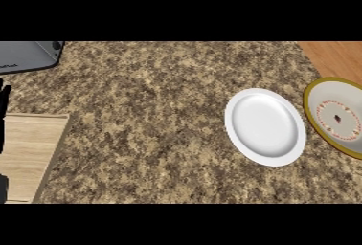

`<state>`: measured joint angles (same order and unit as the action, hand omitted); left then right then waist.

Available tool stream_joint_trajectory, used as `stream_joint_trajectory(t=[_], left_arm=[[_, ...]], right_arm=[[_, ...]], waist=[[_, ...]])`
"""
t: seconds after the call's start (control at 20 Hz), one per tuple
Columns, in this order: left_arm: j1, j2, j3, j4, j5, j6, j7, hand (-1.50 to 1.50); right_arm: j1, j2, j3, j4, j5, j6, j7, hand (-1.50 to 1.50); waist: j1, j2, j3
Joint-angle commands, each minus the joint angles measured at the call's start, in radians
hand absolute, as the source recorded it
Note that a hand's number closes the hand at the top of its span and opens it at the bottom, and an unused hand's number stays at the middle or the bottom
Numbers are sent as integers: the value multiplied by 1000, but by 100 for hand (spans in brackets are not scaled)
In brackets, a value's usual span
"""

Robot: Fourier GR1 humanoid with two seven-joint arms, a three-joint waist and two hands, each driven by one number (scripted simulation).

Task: Pick the cupcake from the plate and place it in the bowl

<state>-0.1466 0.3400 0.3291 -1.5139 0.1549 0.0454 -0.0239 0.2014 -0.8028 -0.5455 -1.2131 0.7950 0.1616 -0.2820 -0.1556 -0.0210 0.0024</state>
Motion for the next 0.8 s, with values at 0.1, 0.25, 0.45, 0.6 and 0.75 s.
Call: stream_joint_trajectory(t=[0.1, 0.25, 0.45, 0.6, 0.75], left_arm=[[9, -37, -49, -40, -23, 5, -9, 0], [-29, 6, -29, -21, 16, -40, 19, 0], [-43, 1, -40, -6, 29, -66, 15, 0], [-74, -22, -67, 26, -7, -37, 5, 0], [-35, -22, -64, 6, -1, -59, -23, 0]], right_arm=[[135, -148, -315, 180, -229, 28, -338, 150], [176, -220, -438, 256, -291, 48, -478, 150], [222, -248, -551, 276, -405, 205, -579, 150], [218, -285, -600, 243, -488, 358, -547, 150], [173, -297, -599, 223, -554, 437, -474, 150]], waist=[[52, 2, 0], [83, 10, -1], [111, 13, -3], [115, 17, -5], [139, 18, -5]])
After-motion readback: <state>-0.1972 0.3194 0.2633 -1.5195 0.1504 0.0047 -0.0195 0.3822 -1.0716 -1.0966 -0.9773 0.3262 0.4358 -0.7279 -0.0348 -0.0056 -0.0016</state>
